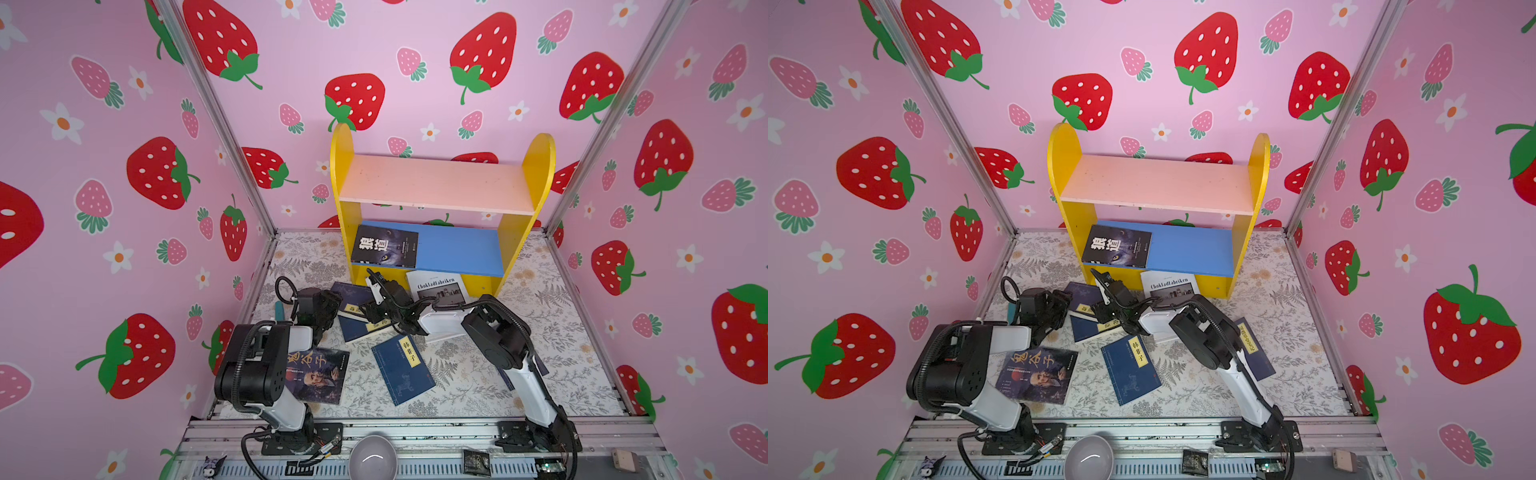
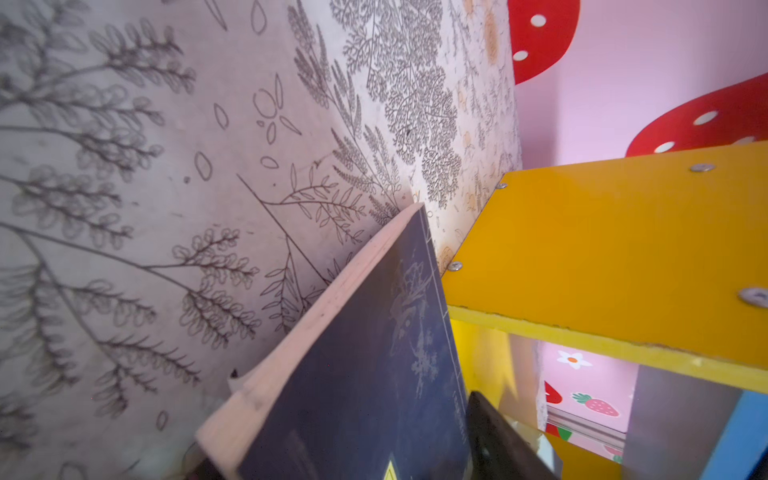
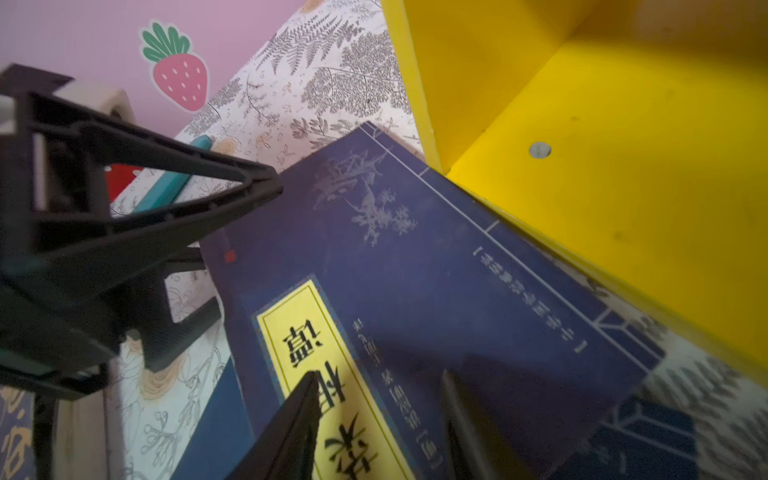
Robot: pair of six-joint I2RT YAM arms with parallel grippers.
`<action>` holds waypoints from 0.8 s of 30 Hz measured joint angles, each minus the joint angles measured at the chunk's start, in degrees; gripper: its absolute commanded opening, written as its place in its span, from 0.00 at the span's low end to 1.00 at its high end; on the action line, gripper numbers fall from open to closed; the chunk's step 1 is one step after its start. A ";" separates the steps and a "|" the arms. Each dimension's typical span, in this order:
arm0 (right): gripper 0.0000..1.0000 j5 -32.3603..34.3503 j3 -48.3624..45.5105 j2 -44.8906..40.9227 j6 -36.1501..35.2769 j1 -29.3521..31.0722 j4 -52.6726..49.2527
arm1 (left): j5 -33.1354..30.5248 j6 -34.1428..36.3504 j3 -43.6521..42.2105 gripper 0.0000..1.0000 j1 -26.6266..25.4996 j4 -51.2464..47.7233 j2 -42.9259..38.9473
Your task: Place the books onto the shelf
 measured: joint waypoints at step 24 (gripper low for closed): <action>0.66 0.61 0.11 -7.43 -7.28 0.04 -3.10 | 2.80 5.70 1.14 0.30 0.13 -5.44 -4.04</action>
